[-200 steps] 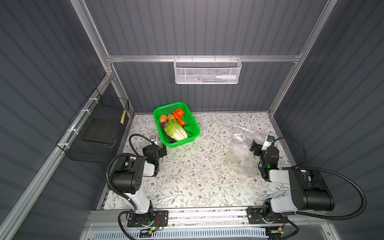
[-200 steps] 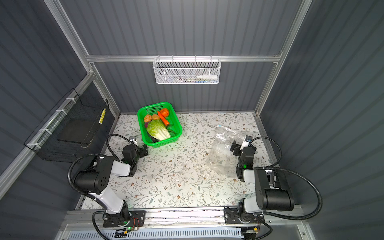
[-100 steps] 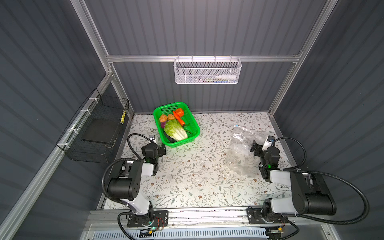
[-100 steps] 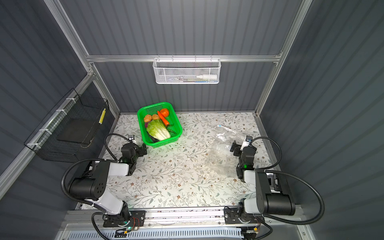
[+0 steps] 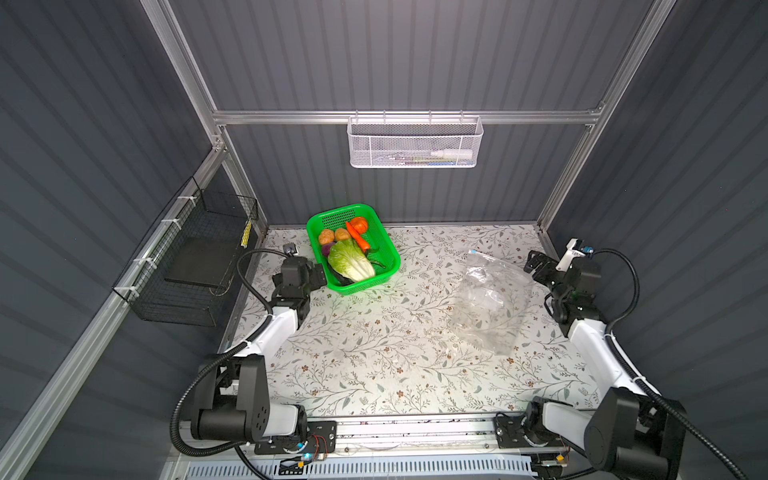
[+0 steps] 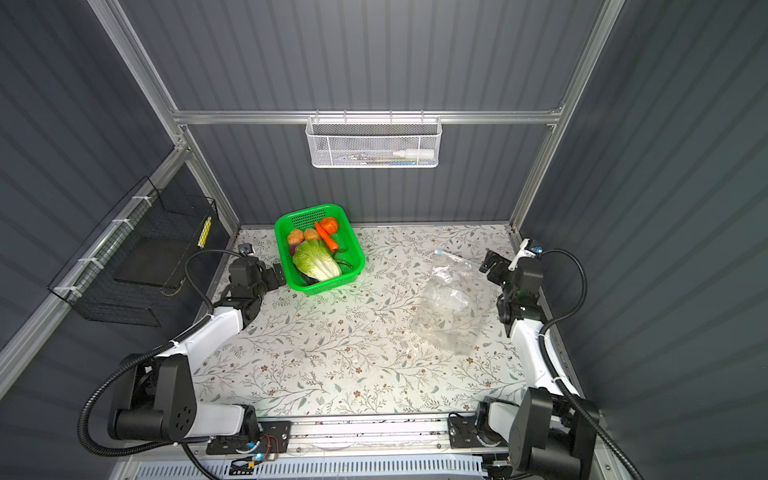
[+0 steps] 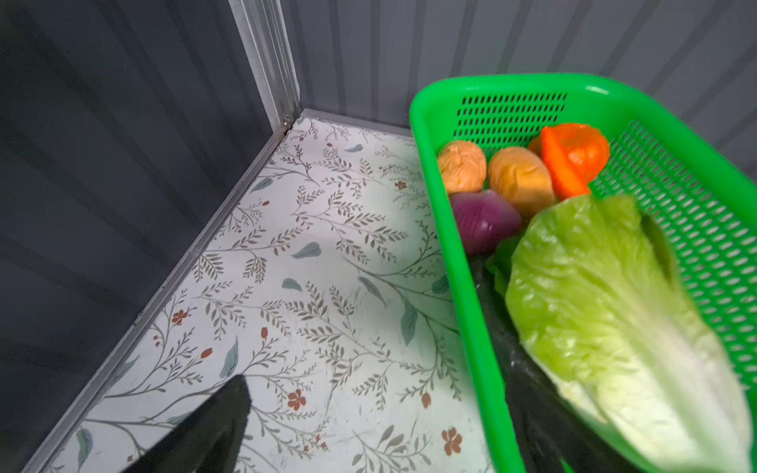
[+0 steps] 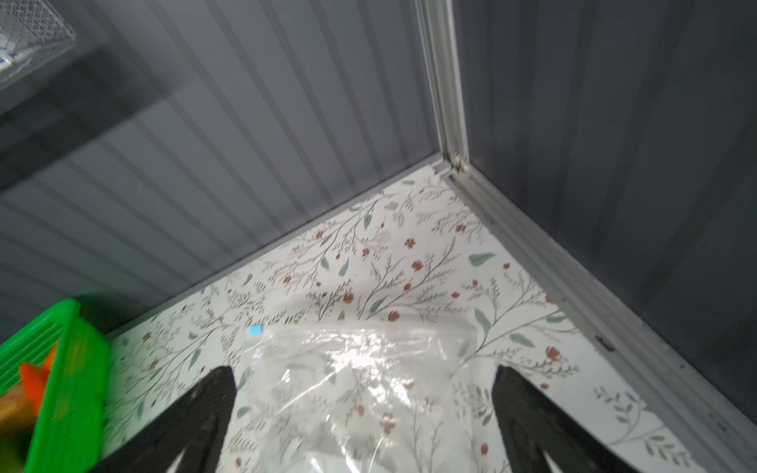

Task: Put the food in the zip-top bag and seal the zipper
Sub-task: 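Lower the right gripper onto the clear bag's zipper edge and pinch it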

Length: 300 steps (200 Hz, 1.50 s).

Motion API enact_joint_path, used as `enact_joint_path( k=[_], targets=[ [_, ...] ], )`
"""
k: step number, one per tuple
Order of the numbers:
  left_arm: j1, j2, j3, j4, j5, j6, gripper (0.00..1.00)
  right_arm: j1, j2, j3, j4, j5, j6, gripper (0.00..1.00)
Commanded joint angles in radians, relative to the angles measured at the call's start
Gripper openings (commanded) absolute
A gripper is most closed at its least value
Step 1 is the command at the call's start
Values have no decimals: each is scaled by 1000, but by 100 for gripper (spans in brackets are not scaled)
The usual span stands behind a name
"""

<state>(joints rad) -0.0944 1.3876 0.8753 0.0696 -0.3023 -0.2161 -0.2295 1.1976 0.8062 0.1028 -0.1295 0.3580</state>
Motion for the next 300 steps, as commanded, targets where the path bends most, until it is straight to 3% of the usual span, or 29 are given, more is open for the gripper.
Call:
enact_joint_path(
  k=[1,16,29,52,69,110,143,174,254,268,287,300],
  targets=[
    [8,11,144,-260,128,-113,99,-5,80,119,-306,-172,7,99],
    [6,54,237,-306,254,-187,99,-15,153,212,-402,-197,-20,96],
    [-9,97,298,-317,323,-264,99,-45,234,304,-501,-287,-35,92],
    [-112,152,365,-271,306,-306,99,-113,364,426,-669,-344,-52,87],
    [-182,209,432,-261,307,-301,100,-164,398,435,-700,-344,-67,85],
    [-219,380,621,-243,500,-357,99,-208,518,481,-803,-305,-166,75],
    [-240,482,751,-267,583,-362,99,-206,604,481,-773,-334,-138,72],
    [-269,507,784,-284,600,-368,99,-194,693,518,-759,-337,-125,67],
    [-326,511,787,-331,623,-378,99,-159,798,565,-725,-338,-79,39],
    [-331,529,818,-339,625,-386,99,-155,799,562,-722,-329,-75,39],
    [-342,550,857,-344,670,-400,99,-146,785,550,-723,-284,-84,56],
    [-353,560,880,-351,672,-406,99,-145,784,536,-709,-280,-84,59]
  ],
)
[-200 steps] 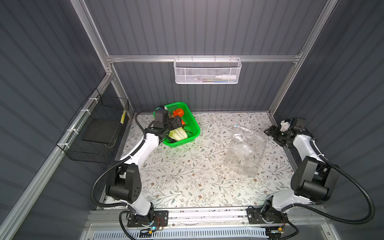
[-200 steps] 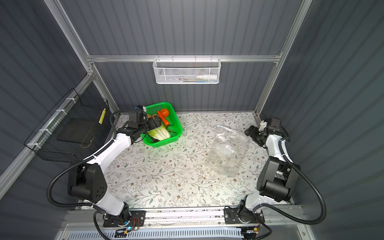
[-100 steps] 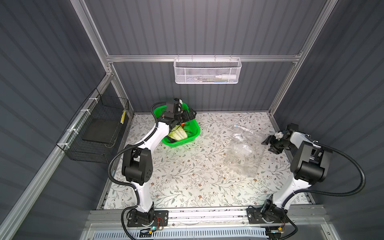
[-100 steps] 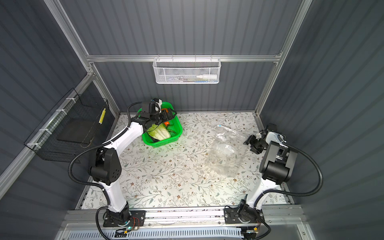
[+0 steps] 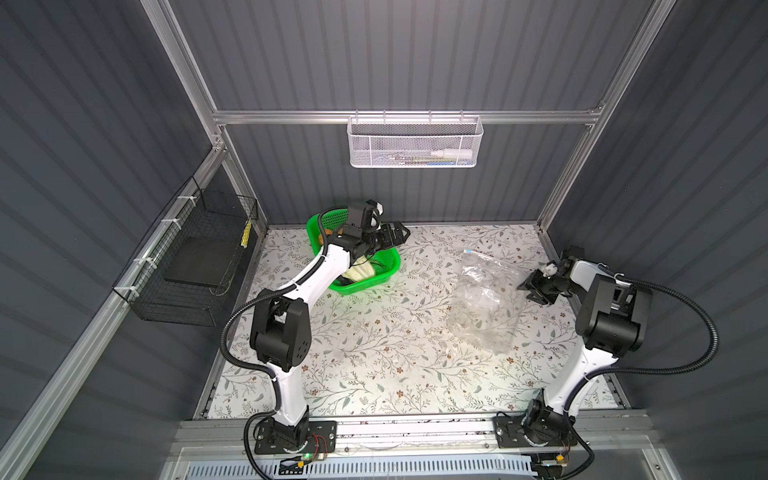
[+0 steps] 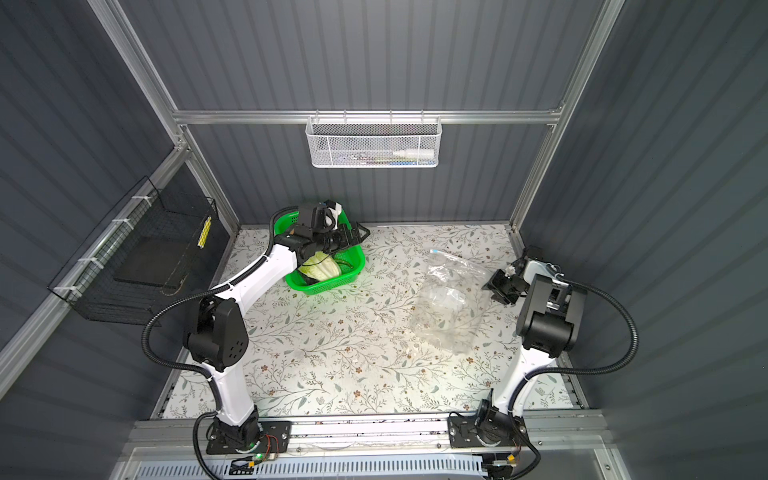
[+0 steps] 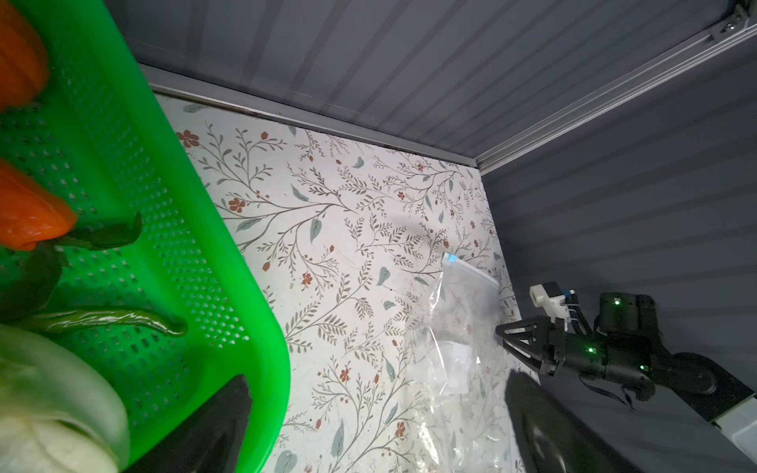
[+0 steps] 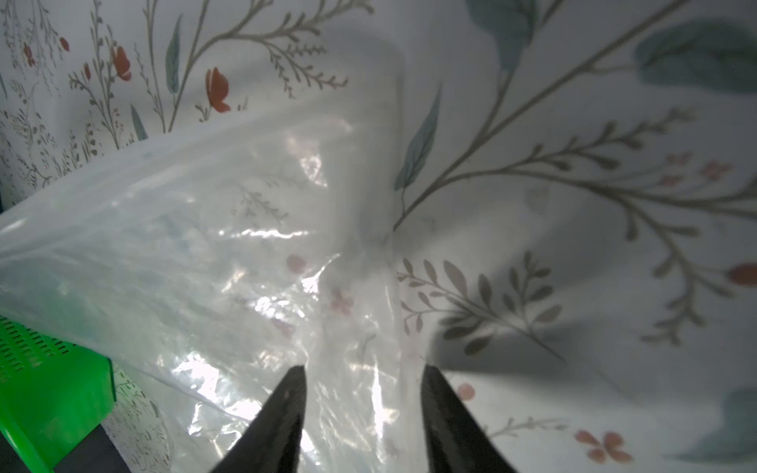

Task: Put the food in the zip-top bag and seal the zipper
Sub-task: 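Lower the right gripper onto the clear bag's zipper edge and pinch it, then lift the bag with the right gripper while the left gripper reaches over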

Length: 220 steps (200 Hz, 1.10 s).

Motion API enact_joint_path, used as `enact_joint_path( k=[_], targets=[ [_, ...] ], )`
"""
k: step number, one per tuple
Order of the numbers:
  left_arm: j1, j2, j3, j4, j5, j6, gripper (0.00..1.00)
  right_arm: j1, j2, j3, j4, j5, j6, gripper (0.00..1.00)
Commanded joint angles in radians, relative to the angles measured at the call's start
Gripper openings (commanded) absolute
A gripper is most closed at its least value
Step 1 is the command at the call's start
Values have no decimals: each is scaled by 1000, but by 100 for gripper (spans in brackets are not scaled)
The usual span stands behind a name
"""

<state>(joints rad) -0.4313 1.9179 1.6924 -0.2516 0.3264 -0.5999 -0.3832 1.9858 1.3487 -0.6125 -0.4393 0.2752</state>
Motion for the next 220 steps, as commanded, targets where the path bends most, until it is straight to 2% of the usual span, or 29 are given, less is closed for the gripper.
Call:
enact_joint_path(
  k=[1,10,36,59,85,110,156,184,205,220],
  targets=[
    [-16,30,64,-30,43,-22,99,9,-4,-7,7,30,-2,59],
    [-26,35,74,-32,43,-29,99,10,7,-4,7,26,-1,57],
    [-43,38,90,-37,34,-57,99,10,14,2,23,-3,9,34],
    [-50,52,123,-56,40,-90,99,12,-5,0,30,-24,11,0],
    [-59,86,186,-84,66,-135,99,23,-68,8,22,-48,4,0],
    [-62,120,226,-53,101,-230,99,75,-153,46,5,-61,-3,0],
    [-71,177,288,41,171,-462,99,233,-327,96,73,102,-57,0],
    [-76,168,301,88,166,-562,99,279,-399,152,137,199,-86,0],
    [-76,159,300,137,173,-632,99,311,-464,160,217,259,-119,0],
    [-78,160,300,181,191,-678,99,331,-526,114,349,255,-178,0]
  ],
)
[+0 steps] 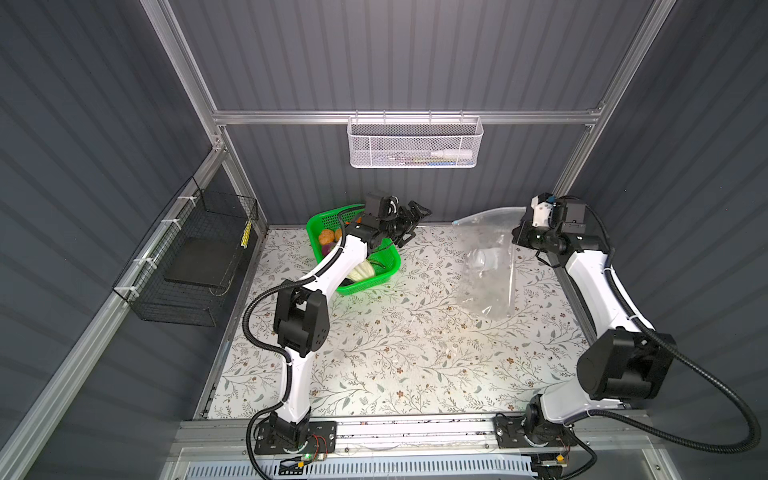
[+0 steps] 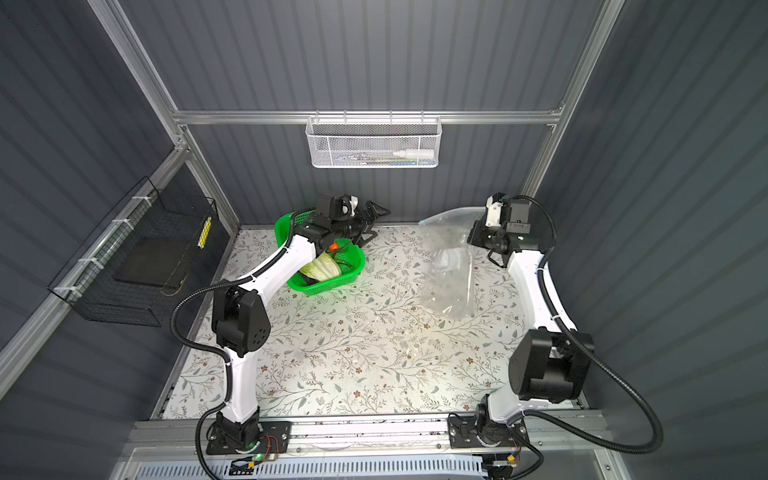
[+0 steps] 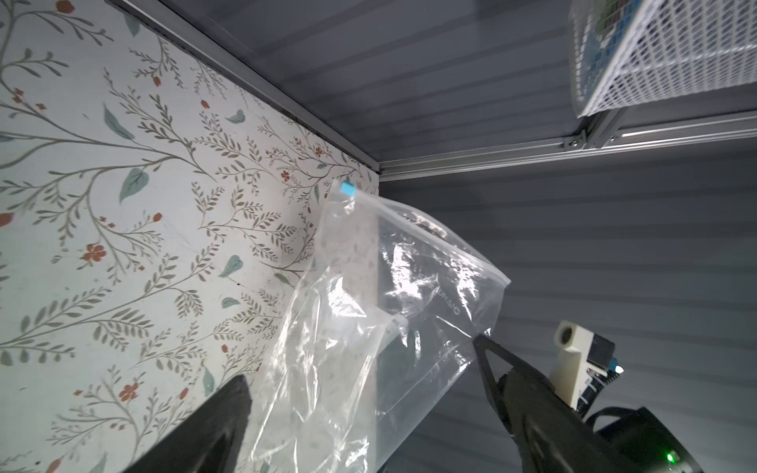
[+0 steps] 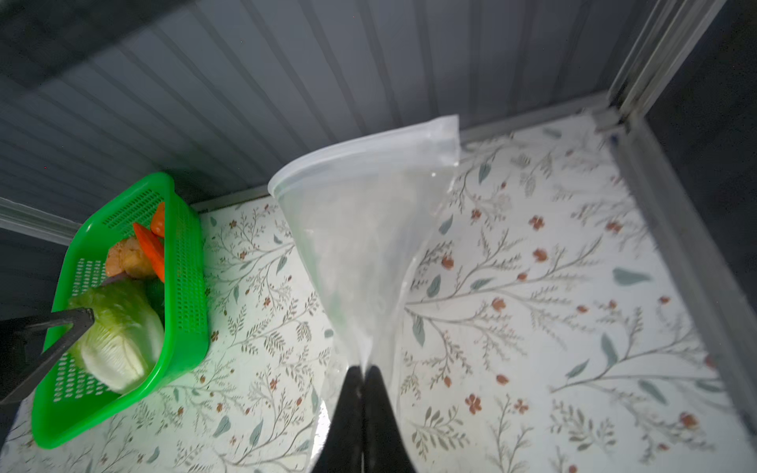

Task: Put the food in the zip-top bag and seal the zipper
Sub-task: 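Lift the bag with the right gripper while the left gripper reaches over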

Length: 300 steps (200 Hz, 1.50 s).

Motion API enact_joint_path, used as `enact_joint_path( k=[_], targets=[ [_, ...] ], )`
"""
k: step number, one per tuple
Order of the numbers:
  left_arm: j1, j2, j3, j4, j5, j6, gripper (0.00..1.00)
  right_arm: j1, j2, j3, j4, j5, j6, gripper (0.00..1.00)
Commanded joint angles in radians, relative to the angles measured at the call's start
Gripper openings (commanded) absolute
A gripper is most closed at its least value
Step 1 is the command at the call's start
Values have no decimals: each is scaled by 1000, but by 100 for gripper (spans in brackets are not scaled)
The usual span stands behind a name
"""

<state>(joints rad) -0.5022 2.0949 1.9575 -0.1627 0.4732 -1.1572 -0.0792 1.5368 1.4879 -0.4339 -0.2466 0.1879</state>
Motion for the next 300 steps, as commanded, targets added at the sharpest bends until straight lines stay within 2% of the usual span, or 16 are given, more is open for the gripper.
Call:
enact_joint_path(
  k=[1,22,38,56,90,125,164,191,209,220,232,240,261,273,300],
  targets=[
    [-7,-17,35,94,45,-124,99,29,-82,-32,181,61,-96,0],
    [-9,-8,31,133,58,-173,99,58,-162,-176,368,-2,-208,0],
    [-13,-1,22,150,50,-197,99,80,-191,-267,440,-28,-248,0],
    [-21,12,8,172,37,-244,99,108,-192,-353,472,-44,-221,0],
    [-38,52,-23,246,22,-363,99,188,-208,-525,622,26,-169,0],
    [-69,72,-61,257,-5,-474,99,225,-201,-572,647,55,-102,0],
    [-90,22,-197,250,-59,-583,96,245,-216,-597,677,102,-70,0],
    [-90,-14,-244,199,-98,-555,95,246,-214,-607,690,104,-79,0],
    [-88,25,-212,226,-54,-509,94,247,-217,-615,698,65,-92,0],
    [-86,72,-146,211,2,-437,89,246,-222,-620,698,49,-101,0],
    [-84,119,-88,228,68,-381,78,247,-232,-626,694,39,-114,0],
    [-84,134,-65,205,93,-345,77,247,-236,-629,691,46,-119,0],
    [-87,104,-124,223,79,-367,73,246,-241,-625,676,64,-127,0],
    [-87,71,-180,235,50,-421,73,247,-238,-623,679,80,-121,0],
    [-84,46,-215,210,-4,-415,73,246,-230,-612,682,66,-117,0]
  ],
)
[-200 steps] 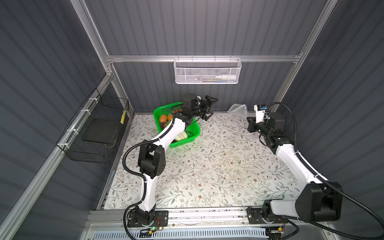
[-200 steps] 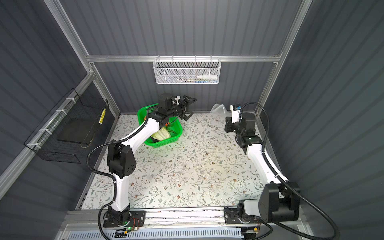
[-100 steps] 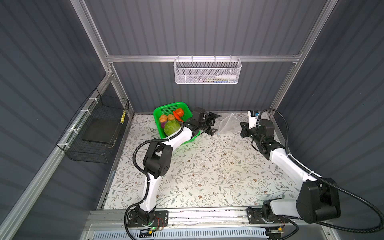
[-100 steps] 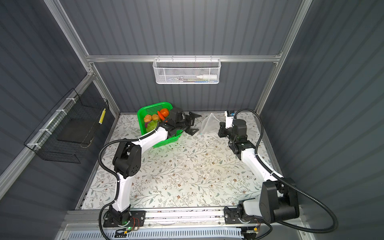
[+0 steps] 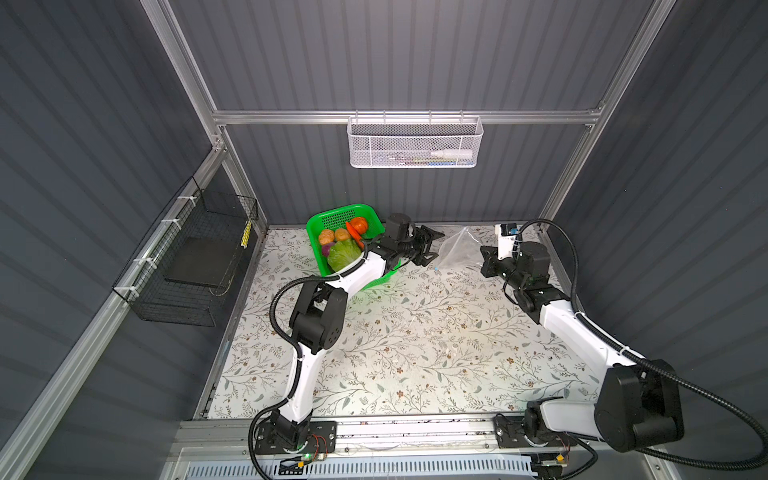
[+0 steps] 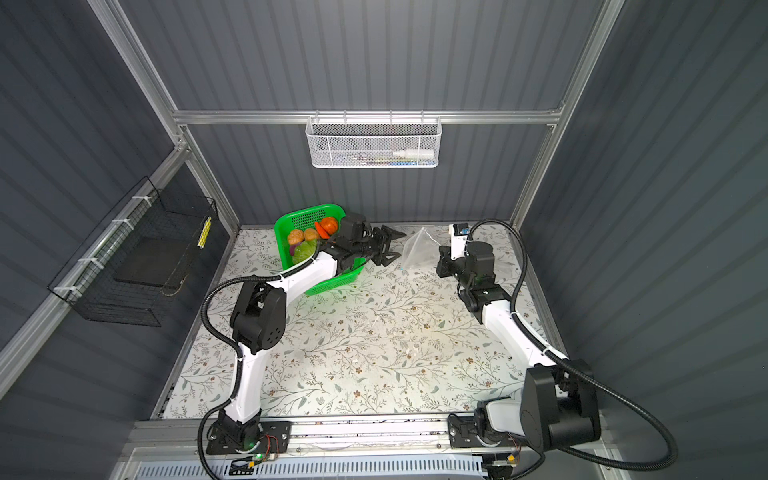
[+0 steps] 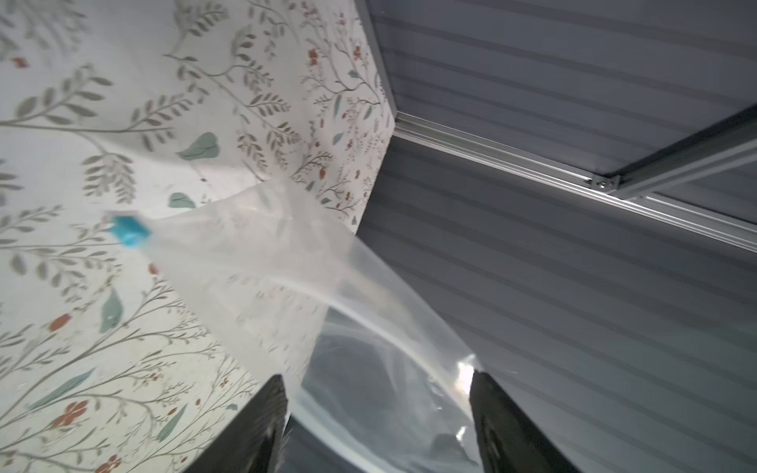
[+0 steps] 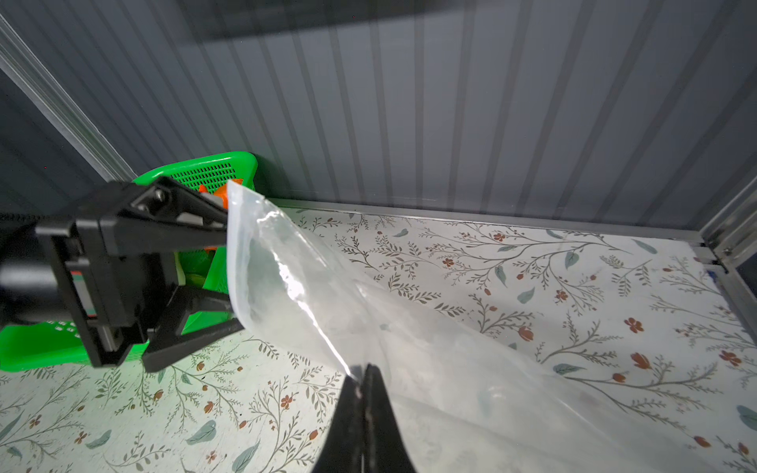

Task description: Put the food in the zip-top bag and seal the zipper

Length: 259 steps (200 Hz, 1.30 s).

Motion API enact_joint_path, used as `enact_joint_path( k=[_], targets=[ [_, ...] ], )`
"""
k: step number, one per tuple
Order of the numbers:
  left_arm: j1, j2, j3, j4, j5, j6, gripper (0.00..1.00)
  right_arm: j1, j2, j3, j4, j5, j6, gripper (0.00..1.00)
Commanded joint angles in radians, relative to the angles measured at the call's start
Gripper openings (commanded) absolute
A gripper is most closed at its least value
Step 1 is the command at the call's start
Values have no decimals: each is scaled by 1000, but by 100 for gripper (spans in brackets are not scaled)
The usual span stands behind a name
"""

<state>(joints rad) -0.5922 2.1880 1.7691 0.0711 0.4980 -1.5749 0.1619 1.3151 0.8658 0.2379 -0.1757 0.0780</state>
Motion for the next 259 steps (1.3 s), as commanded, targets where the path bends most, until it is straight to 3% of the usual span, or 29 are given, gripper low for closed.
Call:
enact_joint_path(
  k=[1,50,99,157,175,219,243,259],
  targets=[
    [6,-45,-25,-23,-29,2,73,5,-8,10,11,-7,-7,0],
    [6,72,130,19,-9,-43,77,5,-22,6,-26,-74,-33,0],
    [-2,88,126,33,-6,-86,74,5,-24,-18,-11,-76,-41,0],
    [-9,114,151,44,16,-88,44,5,-23,-44,8,-80,-32,0],
    [-15,138,187,39,29,-88,44,5,-30,-55,18,-83,-31,0],
    [-30,161,213,42,63,-106,59,5,-33,-71,28,-93,-37,0],
    [-31,155,182,62,68,-127,59,5,-37,-82,33,-100,-47,0],
    [-31,159,167,109,71,-159,50,5,-39,-86,31,-106,-50,0]
  ],
)
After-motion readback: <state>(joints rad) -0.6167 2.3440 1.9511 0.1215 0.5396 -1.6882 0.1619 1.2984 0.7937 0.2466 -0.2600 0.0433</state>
